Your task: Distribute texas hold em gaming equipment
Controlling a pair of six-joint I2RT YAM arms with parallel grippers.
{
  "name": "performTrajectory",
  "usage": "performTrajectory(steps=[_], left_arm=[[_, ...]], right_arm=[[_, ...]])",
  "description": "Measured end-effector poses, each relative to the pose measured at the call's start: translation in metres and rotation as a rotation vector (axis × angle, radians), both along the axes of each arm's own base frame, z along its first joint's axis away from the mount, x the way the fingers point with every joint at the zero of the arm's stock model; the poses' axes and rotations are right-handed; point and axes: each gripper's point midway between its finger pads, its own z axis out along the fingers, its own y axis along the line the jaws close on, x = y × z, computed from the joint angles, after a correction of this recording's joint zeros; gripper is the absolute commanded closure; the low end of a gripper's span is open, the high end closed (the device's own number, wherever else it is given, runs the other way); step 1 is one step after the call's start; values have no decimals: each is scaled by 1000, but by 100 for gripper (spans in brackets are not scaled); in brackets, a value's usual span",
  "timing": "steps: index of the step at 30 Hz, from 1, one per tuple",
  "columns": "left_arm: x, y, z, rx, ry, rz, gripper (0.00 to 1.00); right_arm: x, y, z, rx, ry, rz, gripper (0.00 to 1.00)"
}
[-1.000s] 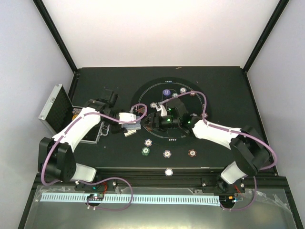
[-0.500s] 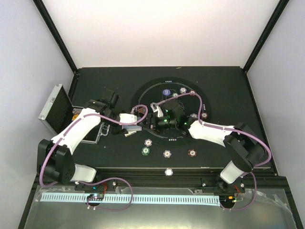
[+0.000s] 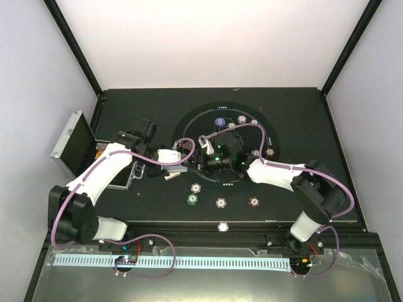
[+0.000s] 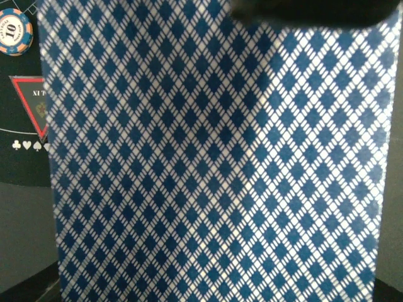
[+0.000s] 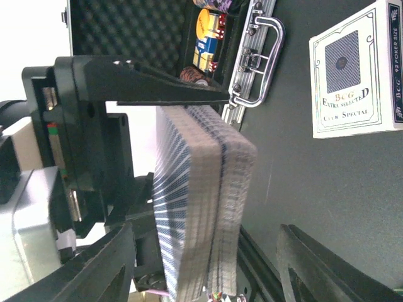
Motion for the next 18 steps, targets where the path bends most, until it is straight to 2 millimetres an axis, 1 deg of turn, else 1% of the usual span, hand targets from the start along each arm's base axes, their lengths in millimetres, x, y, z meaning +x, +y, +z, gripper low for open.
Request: performTrajectory(steps=[5, 9, 12, 14, 17, 18], left_arm=[[-1, -1, 4, -5, -12, -4, 98], [-2, -3, 8, -8, -24, -13, 98], [-4, -6, 8, -10, -24, -19, 99], [-5, -8, 9, -11, -23, -25, 99], [-6, -10, 9, -11, -23, -31, 98], [-6, -10, 9, -11, -23, -33, 91]], right_arm=[[2, 4, -4, 14, 22, -4, 47], [3, 9, -7, 30, 44, -3, 49], [2, 13, -4, 50, 52, 5, 52], [1, 17, -1, 62, 55, 11, 57], [-1, 22, 3, 81, 61, 19, 73], [-1, 23, 5, 87, 64, 20, 79]])
